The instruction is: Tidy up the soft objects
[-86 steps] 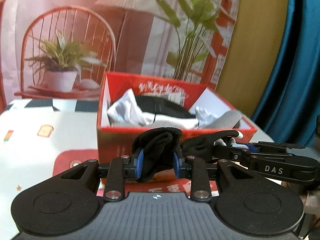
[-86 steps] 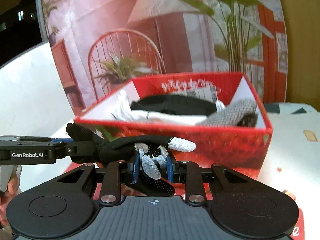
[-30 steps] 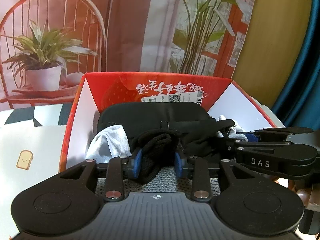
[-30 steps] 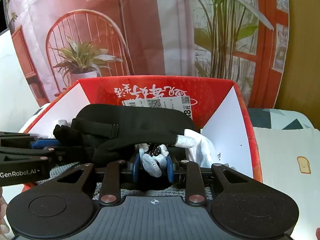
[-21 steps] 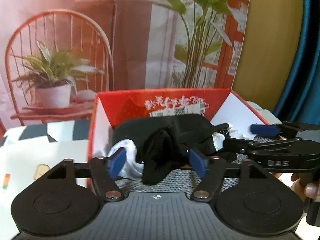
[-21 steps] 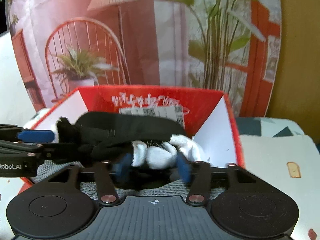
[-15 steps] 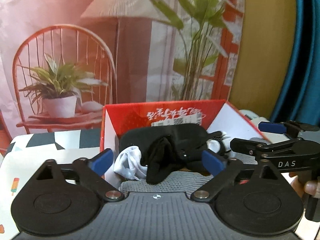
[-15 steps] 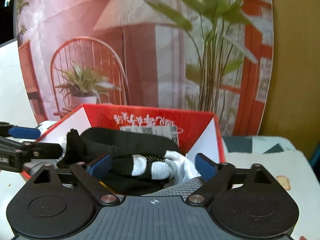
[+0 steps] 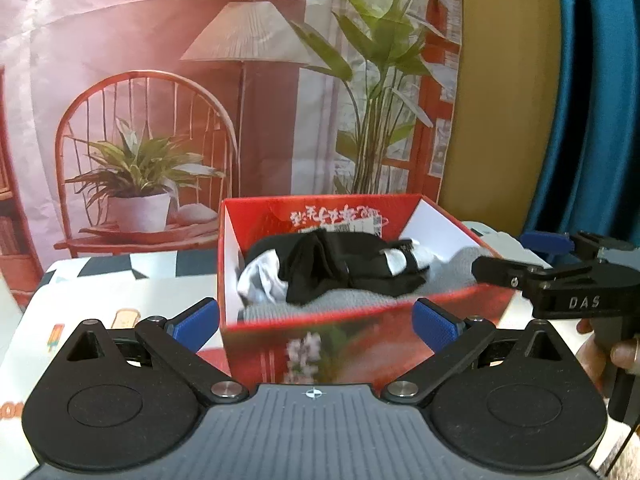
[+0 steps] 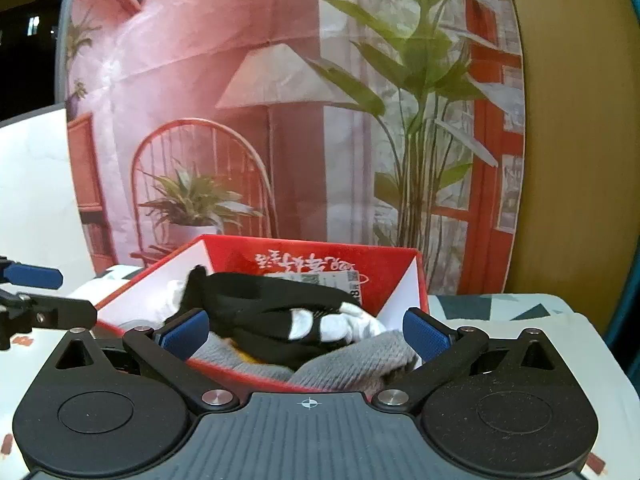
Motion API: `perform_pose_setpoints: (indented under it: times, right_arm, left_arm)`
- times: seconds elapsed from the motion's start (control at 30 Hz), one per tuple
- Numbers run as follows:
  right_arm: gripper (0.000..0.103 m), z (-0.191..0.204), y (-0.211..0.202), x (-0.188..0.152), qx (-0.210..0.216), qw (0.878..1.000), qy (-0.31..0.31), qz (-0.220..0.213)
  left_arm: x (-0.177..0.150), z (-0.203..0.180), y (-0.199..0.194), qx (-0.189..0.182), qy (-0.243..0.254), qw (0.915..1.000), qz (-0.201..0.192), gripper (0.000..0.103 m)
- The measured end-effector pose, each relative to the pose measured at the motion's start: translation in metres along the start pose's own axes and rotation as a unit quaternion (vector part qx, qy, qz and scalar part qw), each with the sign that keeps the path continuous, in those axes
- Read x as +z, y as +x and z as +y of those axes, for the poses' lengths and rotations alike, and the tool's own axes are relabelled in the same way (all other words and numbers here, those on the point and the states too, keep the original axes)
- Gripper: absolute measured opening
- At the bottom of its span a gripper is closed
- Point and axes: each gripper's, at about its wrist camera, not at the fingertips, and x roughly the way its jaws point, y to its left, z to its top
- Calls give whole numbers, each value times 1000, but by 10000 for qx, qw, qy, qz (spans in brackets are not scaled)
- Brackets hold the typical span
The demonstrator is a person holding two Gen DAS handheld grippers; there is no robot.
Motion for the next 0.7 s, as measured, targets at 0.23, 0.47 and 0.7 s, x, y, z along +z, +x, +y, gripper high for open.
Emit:
perform_pose_setpoints:
  times: [0.23,0.47,0.7]
  right_arm:
    - [103,11,-34,-23,154,9998,-17,-140]
    - [103,23,-57,-59,247,9996,-107,-60]
    - [103,36,-57,-108,179,9983,-337,451]
  left_arm:
    - [-40,-2,-20,47,-130,9998,137,103]
    - [-78,1,-26,171,-380,9986,331,103]
    - [-102,5,-25,222,-541,9968,545,103]
